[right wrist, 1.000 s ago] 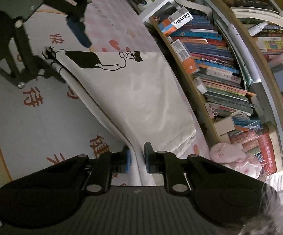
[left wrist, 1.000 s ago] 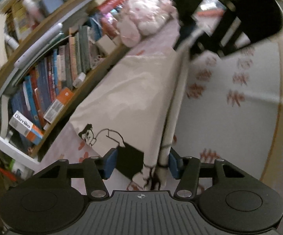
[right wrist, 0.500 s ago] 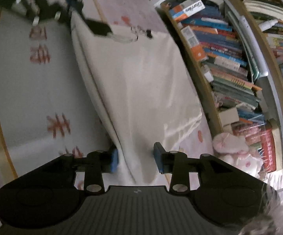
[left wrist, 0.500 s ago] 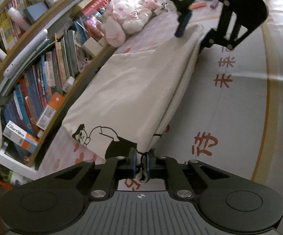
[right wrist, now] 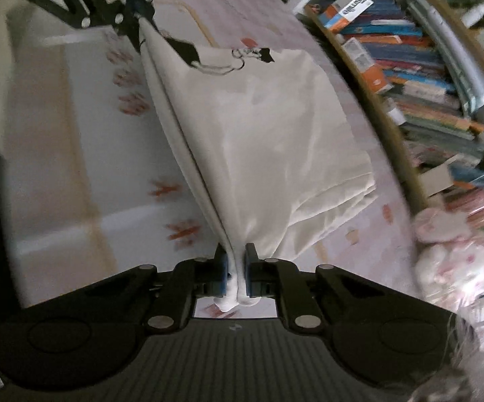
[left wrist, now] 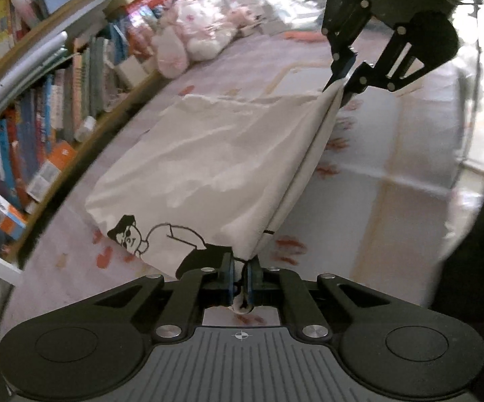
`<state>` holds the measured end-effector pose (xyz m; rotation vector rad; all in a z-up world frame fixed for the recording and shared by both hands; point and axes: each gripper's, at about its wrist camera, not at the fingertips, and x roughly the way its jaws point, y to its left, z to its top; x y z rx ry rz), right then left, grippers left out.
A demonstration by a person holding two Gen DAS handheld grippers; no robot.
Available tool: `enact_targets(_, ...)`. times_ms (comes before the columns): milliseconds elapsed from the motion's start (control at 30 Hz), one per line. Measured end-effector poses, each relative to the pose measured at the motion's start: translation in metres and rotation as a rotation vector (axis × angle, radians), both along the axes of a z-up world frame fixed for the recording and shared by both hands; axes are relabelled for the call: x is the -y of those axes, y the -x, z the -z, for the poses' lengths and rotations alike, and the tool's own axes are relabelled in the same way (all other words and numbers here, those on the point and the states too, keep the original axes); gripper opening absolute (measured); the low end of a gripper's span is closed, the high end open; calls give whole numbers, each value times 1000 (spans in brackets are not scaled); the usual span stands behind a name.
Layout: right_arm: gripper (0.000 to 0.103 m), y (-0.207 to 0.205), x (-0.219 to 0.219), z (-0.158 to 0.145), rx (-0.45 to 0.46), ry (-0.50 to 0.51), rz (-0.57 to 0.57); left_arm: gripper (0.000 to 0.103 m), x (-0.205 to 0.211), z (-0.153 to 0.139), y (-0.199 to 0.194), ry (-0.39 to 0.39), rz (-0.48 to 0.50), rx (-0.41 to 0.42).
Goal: Fold clothes
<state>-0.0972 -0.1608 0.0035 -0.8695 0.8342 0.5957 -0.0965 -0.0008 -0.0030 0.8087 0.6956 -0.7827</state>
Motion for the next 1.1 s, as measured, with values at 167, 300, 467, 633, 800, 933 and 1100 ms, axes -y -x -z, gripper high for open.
enact_targets(167,9,21,11,-48,-210,-133,-9,6,-10,-37,20,38,64,-180)
enact_targets(300,9,27,16,-77,-337,-197,-35,6,-18,-62,26,79,96,-281)
enact_targets(467,9,11,20,-111,-282,-232,-46,6,-26,-102,-3,154,35,-233)
enact_targets(633,9,-33,26,-120,-191,-256,6,6,-24,-119,-56,234,-67,-194)
enact_targets(800,9,-75,32,-106,-173,-278,67,6,-13,-87,-104,199,-101,-231)
enact_targets(933,9,-104,36,-76,-229,-293,119,7,-12,-54,-137,162,-140,-295)
enact_targets(1100,9,-139,41,-37,-299,-311,184,15,-14,-22,-166,136,-188,-337)
